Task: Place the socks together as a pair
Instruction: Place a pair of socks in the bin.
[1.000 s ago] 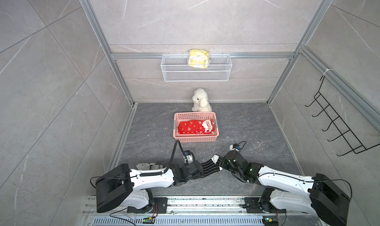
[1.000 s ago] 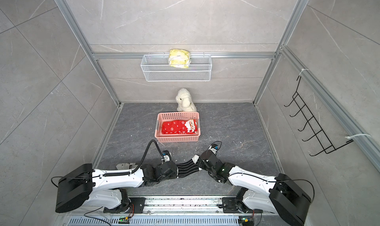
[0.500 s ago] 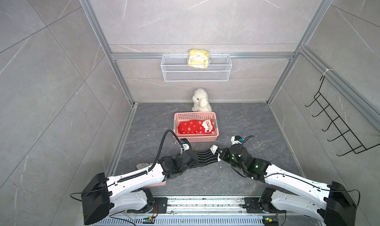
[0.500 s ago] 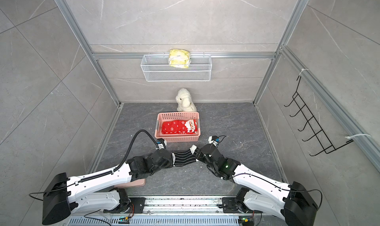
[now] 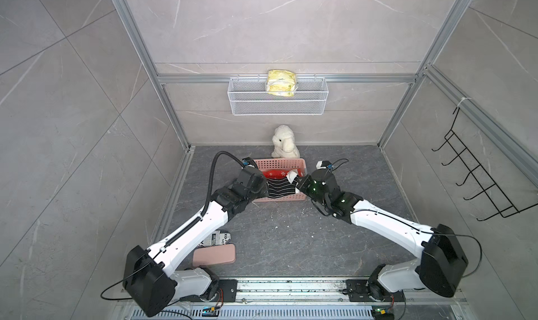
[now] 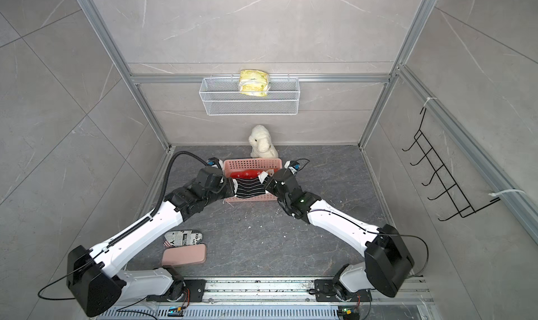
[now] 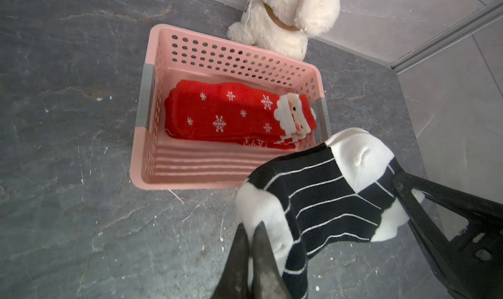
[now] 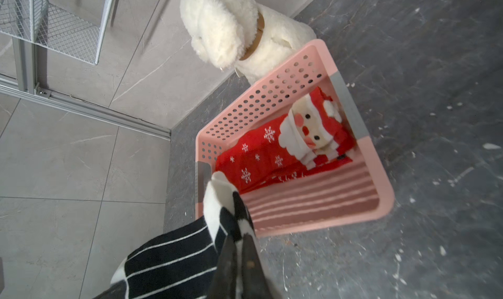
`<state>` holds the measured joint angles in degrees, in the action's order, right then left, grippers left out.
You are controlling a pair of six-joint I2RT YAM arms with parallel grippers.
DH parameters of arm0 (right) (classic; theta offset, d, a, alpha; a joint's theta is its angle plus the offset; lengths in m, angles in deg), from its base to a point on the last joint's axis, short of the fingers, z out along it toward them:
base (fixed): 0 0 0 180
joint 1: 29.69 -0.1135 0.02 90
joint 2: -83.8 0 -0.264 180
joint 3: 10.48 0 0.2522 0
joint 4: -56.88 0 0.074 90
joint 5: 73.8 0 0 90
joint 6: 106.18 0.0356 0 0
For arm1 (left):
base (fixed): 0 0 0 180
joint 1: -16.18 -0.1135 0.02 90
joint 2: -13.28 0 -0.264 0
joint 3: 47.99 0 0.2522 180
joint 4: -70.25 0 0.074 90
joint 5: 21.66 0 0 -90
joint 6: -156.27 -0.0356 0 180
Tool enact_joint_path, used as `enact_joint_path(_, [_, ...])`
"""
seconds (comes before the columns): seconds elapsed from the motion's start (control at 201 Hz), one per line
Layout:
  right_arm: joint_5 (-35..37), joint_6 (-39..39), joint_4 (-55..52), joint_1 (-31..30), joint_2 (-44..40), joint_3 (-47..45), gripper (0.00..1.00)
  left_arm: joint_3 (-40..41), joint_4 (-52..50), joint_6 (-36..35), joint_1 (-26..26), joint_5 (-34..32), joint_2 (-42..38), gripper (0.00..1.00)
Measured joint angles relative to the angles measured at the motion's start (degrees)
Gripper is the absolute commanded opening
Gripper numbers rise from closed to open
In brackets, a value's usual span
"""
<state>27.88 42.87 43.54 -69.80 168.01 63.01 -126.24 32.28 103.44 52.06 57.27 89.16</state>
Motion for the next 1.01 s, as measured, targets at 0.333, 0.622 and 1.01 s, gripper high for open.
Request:
enact_joint_path(0.333, [-5.33, -1.88, 6.32, 6.86, 15.02, 9.38, 0.00, -8.94, 2.08, -6.03, -9.38, 5.75, 18.93, 0.00])
enact_joint_path(0.622, [-9.01, -1.92, 9.97, 9.66, 24.41, 12.92, 0.00, -16.55, 3.72, -10.36, -11.93, 7.26, 28.65, 0.00])
enact_joint_path(1.01, [-9.60, -3.32, 11.13, 9.94, 28.35, 14.47, 0.33, -18.73, 3.50, -13.79, -12.02, 7.67, 34.58, 0.00])
